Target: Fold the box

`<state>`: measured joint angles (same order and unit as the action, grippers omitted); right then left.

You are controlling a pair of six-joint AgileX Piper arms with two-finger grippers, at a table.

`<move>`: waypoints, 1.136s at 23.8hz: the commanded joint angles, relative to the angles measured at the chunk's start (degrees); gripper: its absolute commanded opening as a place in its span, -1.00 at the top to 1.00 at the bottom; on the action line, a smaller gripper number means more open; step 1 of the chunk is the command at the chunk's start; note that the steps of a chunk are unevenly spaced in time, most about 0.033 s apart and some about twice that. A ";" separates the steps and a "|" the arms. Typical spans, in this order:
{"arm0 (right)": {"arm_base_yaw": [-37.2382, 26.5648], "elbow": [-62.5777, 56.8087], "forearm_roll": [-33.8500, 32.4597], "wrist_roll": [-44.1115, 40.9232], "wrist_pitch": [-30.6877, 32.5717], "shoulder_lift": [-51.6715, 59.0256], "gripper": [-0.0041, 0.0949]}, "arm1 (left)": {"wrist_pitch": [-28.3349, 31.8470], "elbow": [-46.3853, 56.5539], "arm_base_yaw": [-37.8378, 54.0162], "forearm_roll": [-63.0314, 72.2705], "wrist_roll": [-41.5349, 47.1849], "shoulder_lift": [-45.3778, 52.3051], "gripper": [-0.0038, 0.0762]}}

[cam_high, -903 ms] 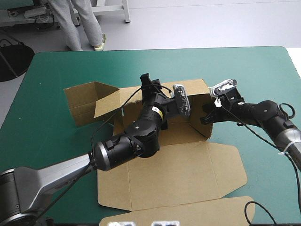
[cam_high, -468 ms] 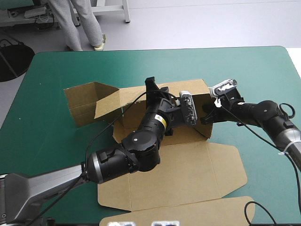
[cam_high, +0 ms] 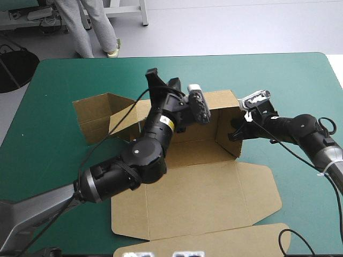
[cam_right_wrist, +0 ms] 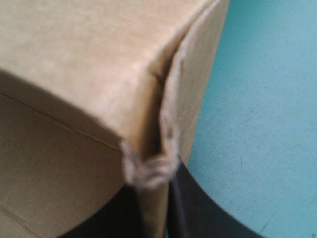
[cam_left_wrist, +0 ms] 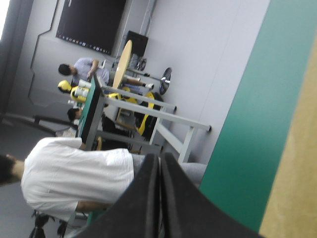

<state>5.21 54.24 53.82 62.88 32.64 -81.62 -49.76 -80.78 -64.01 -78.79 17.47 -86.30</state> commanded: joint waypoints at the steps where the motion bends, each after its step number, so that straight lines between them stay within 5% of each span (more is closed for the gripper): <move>1: 0.38 1.38 -0.09 -1.80 3.79 1.44 0.92 | -0.01 -2.71 5.26 -2.87 3.92 3.98 0.92; 13: 0.38 1.48 -10.17 -12.03 4.06 1.44 0.92 | 2.33 -12.65 30.07 24.43 3.16 7.01 0.92; 18: 0.41 4.25 -14.42 -19.22 5.46 1.44 0.91 | 0.89 -14.55 43.77 49.90 -8.02 7.22 0.92; 23: 0.98 18.38 -24.66 -34.62 18.74 1.44 0.91 | -1.35 -14.55 57.69 77.74 -18.80 7.22 0.92; 27: 0.98 29.24 -25.88 -43.44 32.10 -0.01 0.91 | -7.05 -14.55 62.87 80.36 -19.12 7.22 0.92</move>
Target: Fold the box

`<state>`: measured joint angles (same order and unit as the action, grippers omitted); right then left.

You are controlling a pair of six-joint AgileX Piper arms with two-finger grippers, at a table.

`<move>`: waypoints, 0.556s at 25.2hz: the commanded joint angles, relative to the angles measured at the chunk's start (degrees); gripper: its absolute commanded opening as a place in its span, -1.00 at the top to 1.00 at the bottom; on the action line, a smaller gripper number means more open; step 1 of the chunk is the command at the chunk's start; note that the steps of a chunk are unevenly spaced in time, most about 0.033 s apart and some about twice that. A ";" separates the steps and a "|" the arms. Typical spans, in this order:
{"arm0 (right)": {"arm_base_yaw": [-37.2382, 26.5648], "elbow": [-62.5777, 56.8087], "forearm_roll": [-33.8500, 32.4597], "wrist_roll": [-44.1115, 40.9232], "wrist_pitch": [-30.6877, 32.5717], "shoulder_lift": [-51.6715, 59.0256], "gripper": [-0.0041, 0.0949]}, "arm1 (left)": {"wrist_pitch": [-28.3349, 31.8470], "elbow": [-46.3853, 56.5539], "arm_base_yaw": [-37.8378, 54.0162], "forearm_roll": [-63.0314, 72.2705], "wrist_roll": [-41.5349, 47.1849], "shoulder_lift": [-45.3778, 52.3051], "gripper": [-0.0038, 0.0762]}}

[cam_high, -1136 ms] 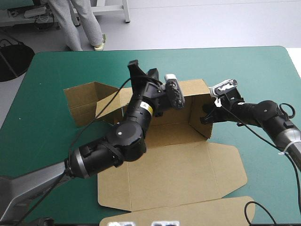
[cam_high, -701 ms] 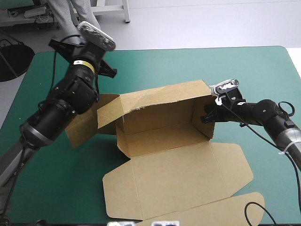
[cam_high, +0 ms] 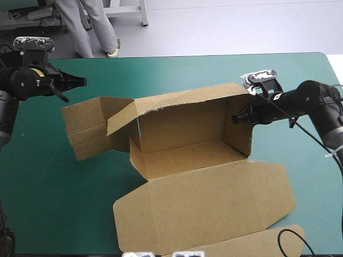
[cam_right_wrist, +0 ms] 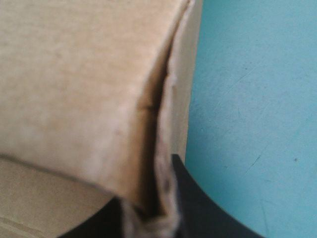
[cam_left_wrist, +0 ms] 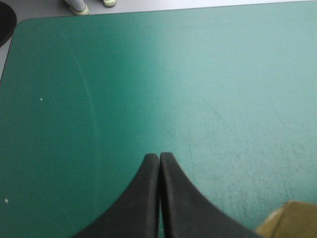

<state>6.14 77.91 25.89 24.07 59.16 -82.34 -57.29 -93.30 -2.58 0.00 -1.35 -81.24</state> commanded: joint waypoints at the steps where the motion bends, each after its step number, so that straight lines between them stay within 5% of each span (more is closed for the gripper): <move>1: 0.05 8.28 1.05 -7.38 9.93 -1.02 0.91 | -0.86 -2.03 1.62 1.40 -0.72 2.15 0.92; 6: 0.69 10.84 -1.52 -11.41 12.28 -11.78 0.91 | -4.41 -2.03 1.62 1.78 -1.74 2.15 0.93; 14: 1.17 10.84 -1.98 -5.78 8.60 -20.43 0.91 | -6.57 -2.03 1.62 1.37 -2.90 2.15 0.93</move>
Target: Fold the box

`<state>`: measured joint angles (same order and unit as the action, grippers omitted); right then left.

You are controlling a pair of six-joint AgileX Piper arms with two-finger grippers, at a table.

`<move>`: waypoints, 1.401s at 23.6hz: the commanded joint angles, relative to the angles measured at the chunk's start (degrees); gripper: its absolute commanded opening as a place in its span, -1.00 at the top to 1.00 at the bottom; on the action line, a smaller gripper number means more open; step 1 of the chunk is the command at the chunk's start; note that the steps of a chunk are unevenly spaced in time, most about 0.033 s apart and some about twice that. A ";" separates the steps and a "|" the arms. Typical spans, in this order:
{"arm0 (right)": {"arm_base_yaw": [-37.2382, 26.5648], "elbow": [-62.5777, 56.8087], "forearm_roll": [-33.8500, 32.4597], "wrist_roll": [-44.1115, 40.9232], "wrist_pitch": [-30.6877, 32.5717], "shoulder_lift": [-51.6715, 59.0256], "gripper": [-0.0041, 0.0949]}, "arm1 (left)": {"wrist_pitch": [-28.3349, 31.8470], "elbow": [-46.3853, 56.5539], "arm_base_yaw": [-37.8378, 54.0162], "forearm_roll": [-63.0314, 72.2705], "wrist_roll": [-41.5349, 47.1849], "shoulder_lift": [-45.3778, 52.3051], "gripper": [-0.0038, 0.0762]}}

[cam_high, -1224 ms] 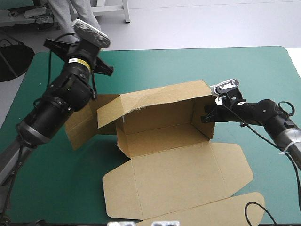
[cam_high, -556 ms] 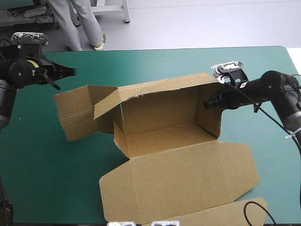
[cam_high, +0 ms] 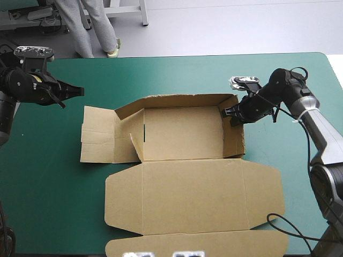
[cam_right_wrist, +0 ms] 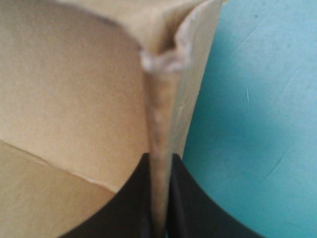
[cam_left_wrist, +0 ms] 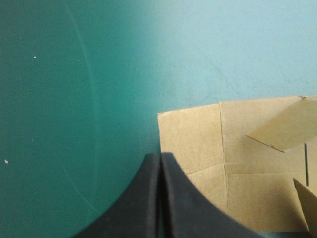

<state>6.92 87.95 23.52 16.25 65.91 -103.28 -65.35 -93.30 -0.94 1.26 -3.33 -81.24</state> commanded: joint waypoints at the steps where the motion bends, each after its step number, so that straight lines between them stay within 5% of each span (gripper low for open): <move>1: 0.39 0.79 0.39 2.37 0.61 0.38 0.91 | 1.24 -2.03 -0.02 0.11 -1.02 2.15 0.93; 4: 0.39 0.92 -0.10 4.91 -3.18 0.38 0.81 | 1.11 -2.03 -0.02 0.11 -1.02 2.15 0.93; 10: 0.39 7.31 -3.59 6.46 2.16 0.38 0.17 | 1.46 -2.03 -0.02 -0.34 -1.02 2.15 0.93; 16: 0.39 19.87 -5.16 -1.15 5.61 2.75 0.17 | 1.35 -2.03 -0.02 -0.34 -1.02 2.15 0.93; 20: 0.39 17.10 -13.37 -11.02 5.61 10.45 0.14 | 1.87 -2.03 -0.02 -0.77 -0.83 2.15 0.93; 33: 0.39 2.85 -6.25 -5.92 3.28 10.74 0.15 | 2.40 -2.03 -0.02 -0.09 -1.84 2.15 0.93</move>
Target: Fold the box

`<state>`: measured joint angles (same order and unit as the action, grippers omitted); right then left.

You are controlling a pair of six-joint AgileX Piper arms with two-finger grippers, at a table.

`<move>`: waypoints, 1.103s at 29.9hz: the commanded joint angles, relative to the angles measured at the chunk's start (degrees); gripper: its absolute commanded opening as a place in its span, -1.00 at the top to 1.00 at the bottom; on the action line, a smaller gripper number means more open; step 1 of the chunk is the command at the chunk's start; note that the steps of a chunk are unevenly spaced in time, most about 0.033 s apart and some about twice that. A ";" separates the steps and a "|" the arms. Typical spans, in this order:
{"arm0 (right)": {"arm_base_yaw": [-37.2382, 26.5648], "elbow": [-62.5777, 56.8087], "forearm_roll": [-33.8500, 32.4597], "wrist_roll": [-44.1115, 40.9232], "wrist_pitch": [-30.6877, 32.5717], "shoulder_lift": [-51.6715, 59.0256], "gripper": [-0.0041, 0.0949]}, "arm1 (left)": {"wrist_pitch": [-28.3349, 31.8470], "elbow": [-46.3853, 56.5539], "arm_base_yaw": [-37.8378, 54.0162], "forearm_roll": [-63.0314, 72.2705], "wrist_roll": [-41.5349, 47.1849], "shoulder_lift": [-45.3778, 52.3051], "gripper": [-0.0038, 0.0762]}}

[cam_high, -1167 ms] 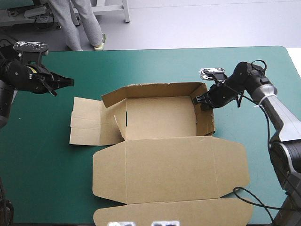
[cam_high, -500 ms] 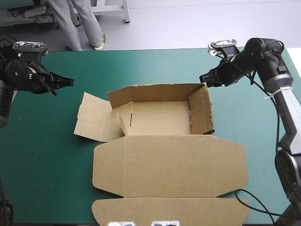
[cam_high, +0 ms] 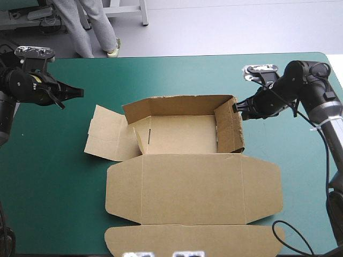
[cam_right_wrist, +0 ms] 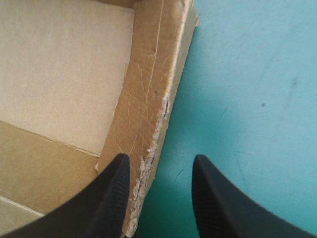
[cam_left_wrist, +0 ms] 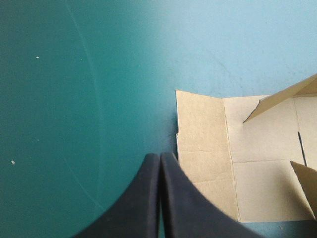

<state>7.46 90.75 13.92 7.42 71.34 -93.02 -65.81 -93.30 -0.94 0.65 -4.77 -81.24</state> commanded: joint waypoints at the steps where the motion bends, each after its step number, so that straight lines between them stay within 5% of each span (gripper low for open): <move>1: -0.14 0.04 4.60 3.83 -2.73 -0.53 0.15 | 2.78 -2.03 -0.02 0.51 -0.83 2.15 0.92; 18: -0.14 0.04 11.92 9.06 -5.90 -13.46 0.18 | 3.88 -2.03 -0.02 0.98 -0.83 2.15 0.93; 22: -0.14 0.04 15.91 9.28 -6.57 -14.33 0.38 | 3.08 -2.03 -0.02 3.26 -1.10 2.15 0.93; 27: -0.14 0.26 16.38 10.77 -5.83 -14.46 0.95 | 2.90 -1.84 -0.13 3.19 -1.50 2.04 0.93; 33: -0.14 0.24 16.40 10.54 -5.68 -13.38 0.95 | 4.75 -1.84 0.10 2.91 -0.83 1.63 0.92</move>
<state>7.46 89.51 27.79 17.60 65.07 -110.16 -64.97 -93.30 -0.94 3.05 -6.32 -81.29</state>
